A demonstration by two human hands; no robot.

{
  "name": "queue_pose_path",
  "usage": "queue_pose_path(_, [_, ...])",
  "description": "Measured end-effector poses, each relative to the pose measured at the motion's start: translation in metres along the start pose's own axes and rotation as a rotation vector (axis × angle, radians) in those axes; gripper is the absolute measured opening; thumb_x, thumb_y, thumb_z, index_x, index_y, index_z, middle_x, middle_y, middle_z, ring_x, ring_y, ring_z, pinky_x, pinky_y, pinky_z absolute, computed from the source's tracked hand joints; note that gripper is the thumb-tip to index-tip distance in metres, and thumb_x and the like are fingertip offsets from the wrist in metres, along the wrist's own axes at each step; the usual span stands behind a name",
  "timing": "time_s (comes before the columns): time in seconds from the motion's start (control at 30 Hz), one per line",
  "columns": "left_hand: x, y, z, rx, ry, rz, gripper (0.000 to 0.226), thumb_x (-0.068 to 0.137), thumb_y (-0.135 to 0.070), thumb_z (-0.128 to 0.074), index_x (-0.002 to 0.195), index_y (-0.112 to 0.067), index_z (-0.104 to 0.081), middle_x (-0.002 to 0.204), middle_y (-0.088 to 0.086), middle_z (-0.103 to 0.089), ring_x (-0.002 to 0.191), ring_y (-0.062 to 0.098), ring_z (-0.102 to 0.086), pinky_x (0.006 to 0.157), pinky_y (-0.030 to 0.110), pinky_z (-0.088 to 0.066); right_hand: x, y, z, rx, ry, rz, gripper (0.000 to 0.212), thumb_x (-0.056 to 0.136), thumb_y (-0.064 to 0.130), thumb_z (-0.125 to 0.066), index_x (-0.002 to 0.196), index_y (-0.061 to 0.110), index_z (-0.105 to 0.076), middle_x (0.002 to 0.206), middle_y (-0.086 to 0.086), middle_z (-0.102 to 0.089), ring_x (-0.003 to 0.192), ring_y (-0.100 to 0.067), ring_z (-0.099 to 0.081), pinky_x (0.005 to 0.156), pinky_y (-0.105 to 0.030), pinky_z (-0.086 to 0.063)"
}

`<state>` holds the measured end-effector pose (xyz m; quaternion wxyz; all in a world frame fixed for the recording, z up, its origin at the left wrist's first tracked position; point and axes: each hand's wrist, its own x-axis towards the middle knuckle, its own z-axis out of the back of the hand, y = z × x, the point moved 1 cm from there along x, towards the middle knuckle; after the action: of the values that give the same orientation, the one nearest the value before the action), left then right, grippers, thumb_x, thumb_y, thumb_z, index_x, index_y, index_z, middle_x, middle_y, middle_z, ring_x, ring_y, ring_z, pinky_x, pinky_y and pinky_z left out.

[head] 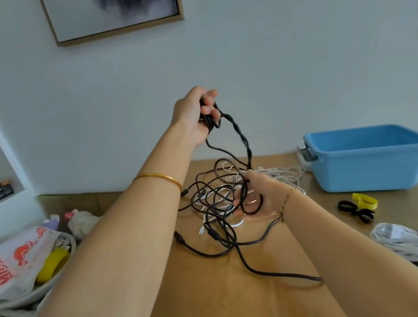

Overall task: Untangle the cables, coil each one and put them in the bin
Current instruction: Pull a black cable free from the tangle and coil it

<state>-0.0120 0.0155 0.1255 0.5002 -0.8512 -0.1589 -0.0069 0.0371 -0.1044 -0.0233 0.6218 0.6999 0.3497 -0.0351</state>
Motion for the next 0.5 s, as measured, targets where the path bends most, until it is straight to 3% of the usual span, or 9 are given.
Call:
queue_pose_path(0.1, [0.0, 0.007, 0.008, 0.228, -0.045, -0.039, 0.019, 0.093, -0.006, -0.045, 0.081, -0.004, -0.059, 0.046, -0.006, -0.042, 0.035, 0.005, -0.028, 0.042, 0.018, -0.035, -0.007, 0.021, 0.001, 0.404, 0.013, 0.069, 0.044, 0.1, 0.041, -0.033, 0.075, 0.007, -0.046, 0.063, -0.01, -0.052, 0.062, -0.023, -0.051, 0.079, -0.038, -0.053])
queue_pose_path(0.13, [0.001, 0.01, 0.012, 0.33, -0.058, -0.06, 0.019, 0.093, -0.006, -0.048, 0.077, -0.006, -0.058, 0.047, -0.005, -0.042, 0.035, 0.006, -0.029, 0.043, 0.02, -0.035, -0.011, 0.029, 0.001, 0.464, 0.0, 0.117, 0.046, 0.101, 0.04, -0.03, 0.077, 0.005, -0.046, 0.064, -0.012, -0.053, 0.063, -0.025, -0.053, 0.077, -0.04, -0.053])
queue_pose_path(0.2, [0.002, 0.019, 0.019, 0.576, -0.077, -0.104, 0.02, 0.091, -0.007, -0.051, 0.072, -0.009, -0.054, 0.054, -0.002, -0.05, 0.036, 0.008, -0.034, 0.047, 0.025, -0.038, -0.02, 0.046, 0.0, 0.541, 0.001, 0.191, 0.049, 0.102, 0.04, -0.027, 0.077, 0.003, -0.047, 0.063, -0.012, -0.052, 0.062, -0.023, -0.052, 0.064, -0.04, -0.055])
queue_pose_path(0.33, [0.002, 0.04, 0.03, 1.067, -0.028, -0.175, 0.02, 0.095, -0.014, -0.041, 0.079, -0.013, -0.054, 0.091, 0.006, -0.07, 0.048, 0.012, -0.045, 0.055, 0.026, -0.044, -0.035, 0.073, -0.009, 0.659, 0.117, 0.277, 0.051, 0.102, 0.038, -0.023, 0.068, 0.007, -0.044, 0.055, -0.006, -0.047, 0.05, -0.018, -0.048, 0.044, -0.022, -0.049])
queue_pose_path(0.4, [0.0, 0.048, 0.031, 1.032, 0.037, -0.109, 0.02, 0.096, -0.015, -0.04, 0.083, -0.012, -0.055, 0.098, 0.012, -0.072, 0.045, 0.011, -0.043, 0.056, 0.027, -0.044, -0.038, 0.085, -0.012, 0.733, 0.208, 0.333, 0.051, 0.103, 0.038, -0.02, 0.07, 0.007, -0.042, 0.048, -0.005, -0.046, 0.038, -0.017, -0.047, 0.04, -0.016, -0.042])
queue_pose_path(0.5, [-0.005, 0.052, 0.028, 0.804, 0.119, 0.011, 0.022, 0.098, -0.013, -0.038, 0.092, -0.004, -0.056, 0.079, 0.01, -0.071, 0.04, 0.009, -0.034, 0.045, 0.022, -0.038, -0.04, 0.098, -0.013, 0.84, 0.268, 0.385, 0.049, 0.102, 0.04, -0.02, 0.075, 0.008, -0.044, 0.048, -0.003, -0.046, 0.034, -0.015, -0.047, 0.038, -0.014, -0.037])
